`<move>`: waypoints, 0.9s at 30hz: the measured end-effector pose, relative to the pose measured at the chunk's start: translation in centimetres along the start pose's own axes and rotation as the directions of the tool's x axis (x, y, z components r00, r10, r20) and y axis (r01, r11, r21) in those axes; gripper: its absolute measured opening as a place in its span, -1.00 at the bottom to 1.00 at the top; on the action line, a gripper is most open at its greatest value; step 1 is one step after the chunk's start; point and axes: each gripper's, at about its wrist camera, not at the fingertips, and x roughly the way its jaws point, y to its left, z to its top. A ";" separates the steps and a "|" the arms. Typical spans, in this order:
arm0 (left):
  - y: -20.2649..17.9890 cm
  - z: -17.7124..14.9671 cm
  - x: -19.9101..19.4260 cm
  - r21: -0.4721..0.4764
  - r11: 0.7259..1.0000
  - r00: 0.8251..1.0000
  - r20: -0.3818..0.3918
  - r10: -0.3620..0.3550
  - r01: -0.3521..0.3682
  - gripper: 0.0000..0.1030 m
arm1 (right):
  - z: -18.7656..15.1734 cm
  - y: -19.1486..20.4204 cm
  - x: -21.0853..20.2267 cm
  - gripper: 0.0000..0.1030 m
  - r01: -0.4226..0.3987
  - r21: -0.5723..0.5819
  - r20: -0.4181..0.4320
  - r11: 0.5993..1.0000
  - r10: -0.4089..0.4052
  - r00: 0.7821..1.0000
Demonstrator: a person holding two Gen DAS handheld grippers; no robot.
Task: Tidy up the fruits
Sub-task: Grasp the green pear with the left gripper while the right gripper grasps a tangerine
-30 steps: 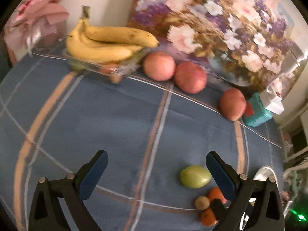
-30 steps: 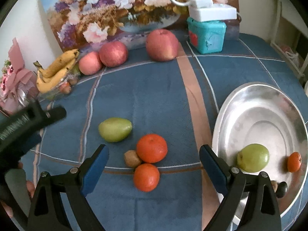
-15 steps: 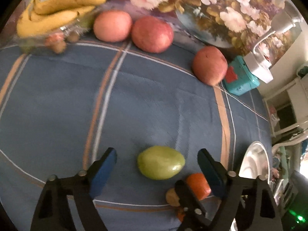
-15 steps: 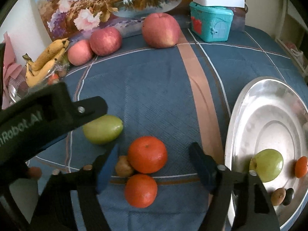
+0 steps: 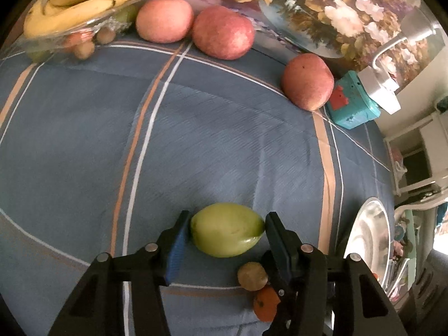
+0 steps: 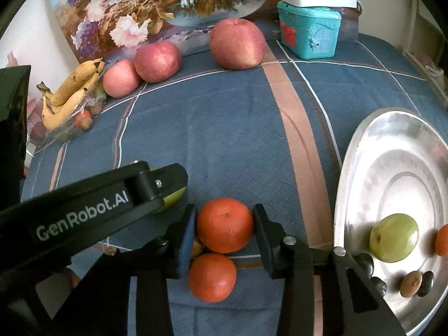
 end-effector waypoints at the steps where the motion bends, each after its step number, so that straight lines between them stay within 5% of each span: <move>1: 0.2 -0.2 -0.2 -0.008 1.000 1.000 -0.002 0.003 -0.003 0.11 | -0.1 0.0 -0.1 -0.20 -0.001 0.001 0.000 1.000 0.001 1.000; 27: 2.6 -4.1 -6.1 -0.092 0.994 0.996 0.052 0.070 -0.065 0.11 | -2.5 -1.0 -9.6 -0.20 -0.024 0.056 0.113 0.998 0.017 0.993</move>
